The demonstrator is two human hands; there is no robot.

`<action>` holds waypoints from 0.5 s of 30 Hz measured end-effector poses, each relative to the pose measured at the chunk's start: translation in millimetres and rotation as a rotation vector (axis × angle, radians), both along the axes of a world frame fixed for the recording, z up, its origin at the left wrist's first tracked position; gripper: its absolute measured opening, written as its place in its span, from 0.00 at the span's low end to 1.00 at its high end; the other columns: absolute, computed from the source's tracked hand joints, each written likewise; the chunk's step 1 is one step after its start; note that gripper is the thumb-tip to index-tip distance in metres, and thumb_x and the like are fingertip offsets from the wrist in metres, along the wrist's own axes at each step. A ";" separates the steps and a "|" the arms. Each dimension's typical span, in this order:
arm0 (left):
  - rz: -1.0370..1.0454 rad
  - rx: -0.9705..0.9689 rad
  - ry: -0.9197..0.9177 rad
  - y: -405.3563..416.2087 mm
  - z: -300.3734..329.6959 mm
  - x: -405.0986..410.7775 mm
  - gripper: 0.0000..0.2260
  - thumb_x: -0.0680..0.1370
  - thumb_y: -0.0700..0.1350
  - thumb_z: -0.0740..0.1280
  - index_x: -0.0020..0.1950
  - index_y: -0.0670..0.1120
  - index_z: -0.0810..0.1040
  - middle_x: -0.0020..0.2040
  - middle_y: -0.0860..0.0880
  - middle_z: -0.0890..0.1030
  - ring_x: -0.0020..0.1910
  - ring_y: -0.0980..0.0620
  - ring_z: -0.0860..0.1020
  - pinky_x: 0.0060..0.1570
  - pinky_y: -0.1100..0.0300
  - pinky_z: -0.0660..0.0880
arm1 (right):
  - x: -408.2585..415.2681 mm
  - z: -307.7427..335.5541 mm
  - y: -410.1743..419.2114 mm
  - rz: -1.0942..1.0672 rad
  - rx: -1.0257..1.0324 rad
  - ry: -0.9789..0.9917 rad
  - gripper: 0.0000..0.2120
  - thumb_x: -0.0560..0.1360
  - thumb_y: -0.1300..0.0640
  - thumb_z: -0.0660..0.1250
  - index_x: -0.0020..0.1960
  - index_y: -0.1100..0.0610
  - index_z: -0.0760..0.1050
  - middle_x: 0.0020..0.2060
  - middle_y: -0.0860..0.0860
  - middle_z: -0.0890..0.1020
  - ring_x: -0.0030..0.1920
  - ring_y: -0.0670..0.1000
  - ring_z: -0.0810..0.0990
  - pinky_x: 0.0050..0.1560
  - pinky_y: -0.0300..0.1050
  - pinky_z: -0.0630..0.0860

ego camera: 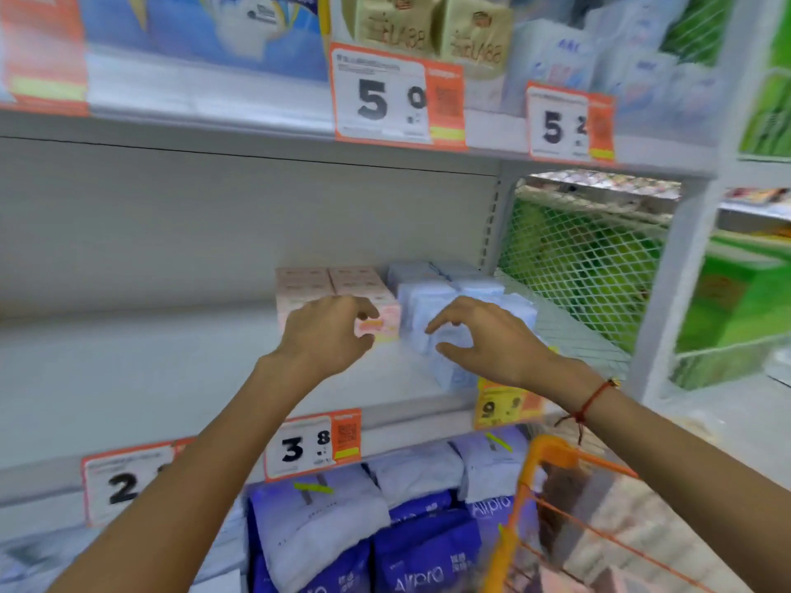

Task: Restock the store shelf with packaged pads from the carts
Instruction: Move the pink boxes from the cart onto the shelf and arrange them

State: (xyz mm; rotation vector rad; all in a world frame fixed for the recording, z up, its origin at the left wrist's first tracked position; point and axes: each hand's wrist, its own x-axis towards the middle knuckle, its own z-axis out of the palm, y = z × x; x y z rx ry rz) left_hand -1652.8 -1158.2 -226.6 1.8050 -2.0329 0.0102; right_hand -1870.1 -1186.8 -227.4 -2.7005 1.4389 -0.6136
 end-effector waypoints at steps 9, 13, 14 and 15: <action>-0.330 0.096 0.110 69.6 -37.0 -137.3 0.11 0.76 0.52 0.64 0.57 0.60 0.79 0.58 0.55 0.80 0.59 0.48 0.78 0.54 0.57 0.73 | -97.7 2.3 129.9 -0.032 -0.037 -0.108 0.11 0.69 0.60 0.67 0.50 0.52 0.82 0.52 0.50 0.82 0.56 0.50 0.79 0.55 0.43 0.72; -0.366 0.125 0.053 81.4 -54.2 -164.5 0.12 0.78 0.47 0.61 0.57 0.58 0.79 0.57 0.50 0.81 0.58 0.45 0.78 0.53 0.54 0.75 | -125.1 -2.4 163.7 -0.180 0.024 0.063 0.10 0.73 0.59 0.66 0.52 0.52 0.81 0.51 0.51 0.82 0.53 0.52 0.79 0.53 0.48 0.75; -0.377 0.144 0.054 82.7 -54.7 -167.1 0.12 0.78 0.46 0.61 0.57 0.58 0.79 0.56 0.50 0.81 0.57 0.45 0.78 0.53 0.54 0.75 | -130.7 -4.8 169.8 -0.221 0.076 0.114 0.10 0.73 0.59 0.66 0.52 0.52 0.81 0.50 0.51 0.83 0.52 0.52 0.80 0.53 0.48 0.75; -0.394 0.167 0.071 83.6 -53.7 -169.3 0.12 0.77 0.45 0.61 0.56 0.57 0.80 0.54 0.51 0.82 0.56 0.46 0.78 0.53 0.54 0.75 | -136.1 -8.0 174.5 -0.252 0.134 0.137 0.10 0.73 0.59 0.66 0.52 0.51 0.81 0.49 0.50 0.83 0.50 0.52 0.81 0.52 0.48 0.76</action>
